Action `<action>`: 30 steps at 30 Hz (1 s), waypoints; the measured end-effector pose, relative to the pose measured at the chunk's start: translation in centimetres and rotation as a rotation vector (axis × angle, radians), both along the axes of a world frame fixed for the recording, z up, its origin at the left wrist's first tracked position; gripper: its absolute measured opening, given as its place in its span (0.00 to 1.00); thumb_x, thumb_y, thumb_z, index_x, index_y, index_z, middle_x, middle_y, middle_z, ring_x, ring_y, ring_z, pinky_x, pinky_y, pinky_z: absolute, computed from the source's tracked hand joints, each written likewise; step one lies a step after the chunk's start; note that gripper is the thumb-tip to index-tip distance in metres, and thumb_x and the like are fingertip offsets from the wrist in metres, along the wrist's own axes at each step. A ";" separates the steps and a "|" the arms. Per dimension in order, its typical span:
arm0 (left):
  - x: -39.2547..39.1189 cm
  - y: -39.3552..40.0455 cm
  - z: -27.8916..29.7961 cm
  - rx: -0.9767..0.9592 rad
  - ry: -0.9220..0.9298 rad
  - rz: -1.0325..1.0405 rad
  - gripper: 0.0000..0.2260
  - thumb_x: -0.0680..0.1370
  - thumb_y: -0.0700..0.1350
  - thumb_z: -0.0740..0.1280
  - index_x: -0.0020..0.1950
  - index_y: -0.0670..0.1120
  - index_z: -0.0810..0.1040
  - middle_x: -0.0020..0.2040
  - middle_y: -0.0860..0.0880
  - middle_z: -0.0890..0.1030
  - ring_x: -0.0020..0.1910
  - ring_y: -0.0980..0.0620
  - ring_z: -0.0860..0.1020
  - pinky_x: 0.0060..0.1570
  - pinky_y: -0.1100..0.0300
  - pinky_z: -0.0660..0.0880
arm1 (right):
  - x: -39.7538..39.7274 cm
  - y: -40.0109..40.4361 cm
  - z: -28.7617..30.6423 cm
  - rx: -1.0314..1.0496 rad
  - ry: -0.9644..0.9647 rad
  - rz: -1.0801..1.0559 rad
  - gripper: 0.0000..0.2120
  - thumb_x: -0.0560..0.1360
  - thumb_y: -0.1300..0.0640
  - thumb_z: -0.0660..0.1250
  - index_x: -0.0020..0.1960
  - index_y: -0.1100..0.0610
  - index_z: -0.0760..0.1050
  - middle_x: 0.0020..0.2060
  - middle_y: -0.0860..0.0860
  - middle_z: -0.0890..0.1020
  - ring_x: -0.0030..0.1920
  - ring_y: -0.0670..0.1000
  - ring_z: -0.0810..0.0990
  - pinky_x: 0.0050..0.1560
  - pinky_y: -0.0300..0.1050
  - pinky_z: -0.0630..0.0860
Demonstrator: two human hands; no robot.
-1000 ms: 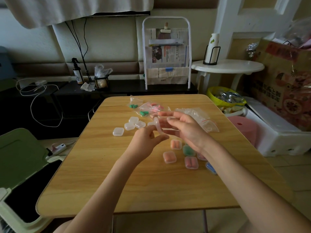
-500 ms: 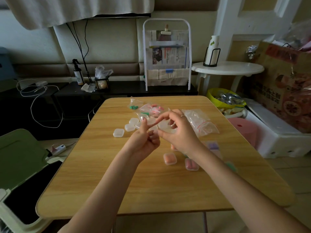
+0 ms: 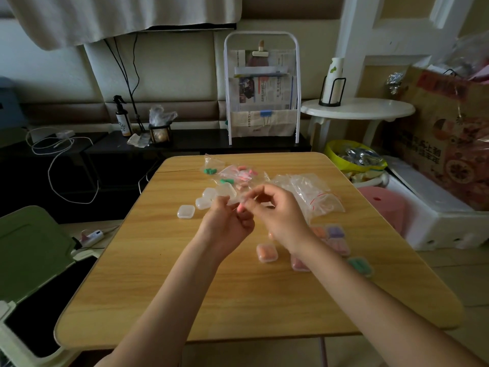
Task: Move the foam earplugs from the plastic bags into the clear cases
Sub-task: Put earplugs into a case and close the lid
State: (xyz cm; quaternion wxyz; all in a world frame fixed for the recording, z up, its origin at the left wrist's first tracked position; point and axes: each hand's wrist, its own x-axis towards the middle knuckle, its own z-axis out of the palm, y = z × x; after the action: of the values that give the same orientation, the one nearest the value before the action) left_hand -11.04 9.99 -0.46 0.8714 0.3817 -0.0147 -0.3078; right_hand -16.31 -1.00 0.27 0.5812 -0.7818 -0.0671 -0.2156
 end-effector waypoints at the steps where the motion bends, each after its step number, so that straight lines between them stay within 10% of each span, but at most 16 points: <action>1: 0.1 -0.1 0.0 0.028 -0.004 0.038 0.16 0.80 0.45 0.47 0.45 0.40 0.72 0.32 0.48 0.71 0.28 0.55 0.64 0.29 0.64 0.62 | 0.0 -0.2 0.4 0.115 0.013 0.022 0.02 0.75 0.61 0.69 0.43 0.57 0.78 0.34 0.45 0.82 0.37 0.38 0.79 0.39 0.29 0.72; 14: -1.9 0.3 0.3 0.562 -0.650 0.055 0.12 0.83 0.43 0.51 0.42 0.44 0.67 0.28 0.49 0.67 0.28 0.54 0.62 0.30 0.60 0.60 | 0.9 -2.4 0.2 -0.071 0.040 -0.057 0.02 0.72 0.59 0.72 0.44 0.57 0.82 0.37 0.50 0.84 0.40 0.43 0.81 0.44 0.34 0.76; 30: -1.7 0.2 0.0 0.419 -0.514 0.026 0.07 0.82 0.45 0.58 0.49 0.43 0.72 0.35 0.50 0.73 0.30 0.56 0.66 0.32 0.63 0.64 | 1.2 -1.3 -0.6 -0.079 0.037 -0.245 0.07 0.75 0.53 0.69 0.43 0.53 0.84 0.39 0.51 0.81 0.40 0.50 0.77 0.43 0.42 0.73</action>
State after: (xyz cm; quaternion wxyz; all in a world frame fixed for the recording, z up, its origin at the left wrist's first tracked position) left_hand -12.79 10.19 -0.47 0.7455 0.6181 -0.1656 -0.1864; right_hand -15.11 -2.30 -0.29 0.5204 -0.8103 0.0312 -0.2677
